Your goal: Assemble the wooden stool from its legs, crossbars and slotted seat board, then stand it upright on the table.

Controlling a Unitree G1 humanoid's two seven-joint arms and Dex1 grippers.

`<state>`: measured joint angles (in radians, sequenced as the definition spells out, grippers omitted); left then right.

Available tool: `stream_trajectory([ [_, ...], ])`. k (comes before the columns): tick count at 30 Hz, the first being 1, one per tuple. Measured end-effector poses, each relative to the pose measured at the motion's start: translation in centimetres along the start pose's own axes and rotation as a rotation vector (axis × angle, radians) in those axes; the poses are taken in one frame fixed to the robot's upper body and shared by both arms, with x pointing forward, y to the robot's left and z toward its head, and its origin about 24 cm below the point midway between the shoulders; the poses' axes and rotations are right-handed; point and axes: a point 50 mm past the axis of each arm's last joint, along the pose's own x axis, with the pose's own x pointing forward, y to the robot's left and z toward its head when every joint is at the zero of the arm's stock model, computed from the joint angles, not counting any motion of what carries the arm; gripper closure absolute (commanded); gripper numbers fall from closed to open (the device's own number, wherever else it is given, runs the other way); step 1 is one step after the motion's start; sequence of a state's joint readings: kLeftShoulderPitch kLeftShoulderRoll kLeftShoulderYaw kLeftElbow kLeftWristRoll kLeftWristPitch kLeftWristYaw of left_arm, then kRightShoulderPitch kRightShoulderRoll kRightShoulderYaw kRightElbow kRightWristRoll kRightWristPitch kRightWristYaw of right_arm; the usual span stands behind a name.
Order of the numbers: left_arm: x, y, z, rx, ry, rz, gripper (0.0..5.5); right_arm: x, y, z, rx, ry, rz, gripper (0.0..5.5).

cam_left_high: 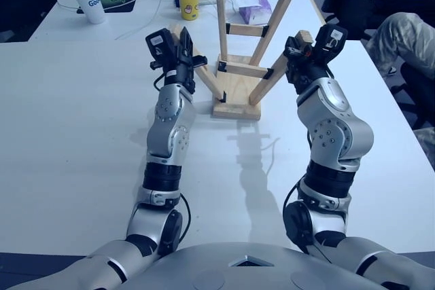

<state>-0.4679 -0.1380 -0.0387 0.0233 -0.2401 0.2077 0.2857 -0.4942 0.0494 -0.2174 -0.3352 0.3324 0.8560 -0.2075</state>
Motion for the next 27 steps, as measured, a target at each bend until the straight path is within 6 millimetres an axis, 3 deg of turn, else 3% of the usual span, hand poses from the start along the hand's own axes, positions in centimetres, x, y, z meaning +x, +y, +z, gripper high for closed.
stream_trajectory([
  [9,-0.2,-1.0,-0.2,0.064,0.016,-0.03,4.47,0.0,1.4,-0.3,-0.052,-0.004,0.028,4.47],
  [27,-0.4,-2.1,-0.1,0.246,-0.004,-0.172,4.43,0.0,1.8,-0.4,-0.116,-0.037,0.033,4.47],
])
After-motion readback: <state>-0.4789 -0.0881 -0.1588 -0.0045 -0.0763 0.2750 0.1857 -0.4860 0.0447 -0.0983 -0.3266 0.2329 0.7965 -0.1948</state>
